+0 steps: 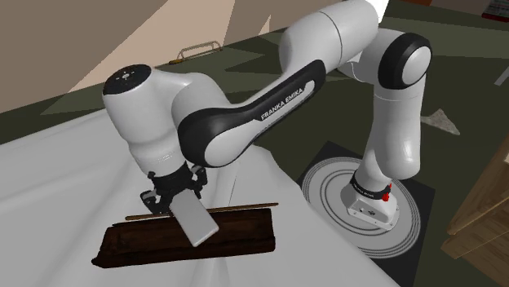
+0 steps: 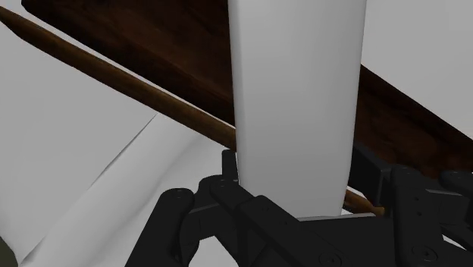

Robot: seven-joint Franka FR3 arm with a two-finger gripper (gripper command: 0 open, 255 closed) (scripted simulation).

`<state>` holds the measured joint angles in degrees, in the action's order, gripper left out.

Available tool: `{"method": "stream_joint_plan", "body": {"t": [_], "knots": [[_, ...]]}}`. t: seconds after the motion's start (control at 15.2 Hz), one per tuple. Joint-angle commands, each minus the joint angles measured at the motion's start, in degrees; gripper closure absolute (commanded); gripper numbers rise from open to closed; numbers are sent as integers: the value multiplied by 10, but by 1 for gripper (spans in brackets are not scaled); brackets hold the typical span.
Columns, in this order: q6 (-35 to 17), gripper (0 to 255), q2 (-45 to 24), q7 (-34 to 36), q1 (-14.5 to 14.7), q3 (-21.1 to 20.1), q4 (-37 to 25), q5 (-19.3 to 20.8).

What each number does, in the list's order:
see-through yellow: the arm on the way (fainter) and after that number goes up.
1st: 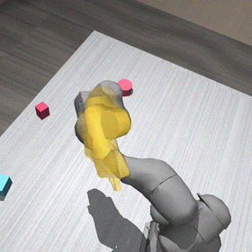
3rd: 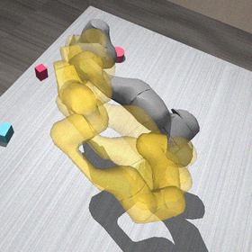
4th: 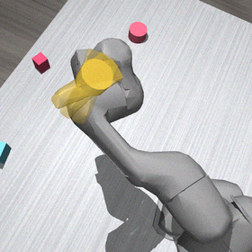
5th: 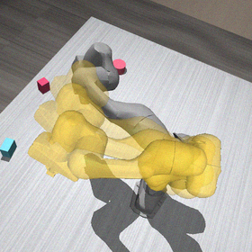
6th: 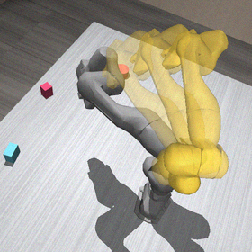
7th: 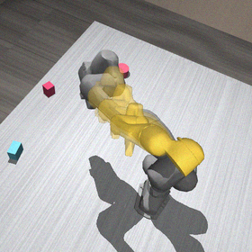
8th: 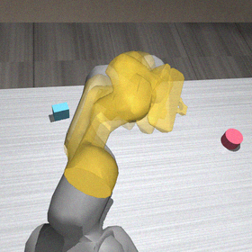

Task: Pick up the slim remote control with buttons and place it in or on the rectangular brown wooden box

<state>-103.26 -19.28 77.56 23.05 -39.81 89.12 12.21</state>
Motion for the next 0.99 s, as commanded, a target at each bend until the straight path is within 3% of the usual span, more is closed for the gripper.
{"method": "stream_joint_plan", "body": {"t": [0.0,0.59,0.92], "knots": [[-13,255,-3,4,2,1,10,3],[-81,255,-18,13,1,7,67,16],[-81,255,-18,13,1,7,67,16]]}}
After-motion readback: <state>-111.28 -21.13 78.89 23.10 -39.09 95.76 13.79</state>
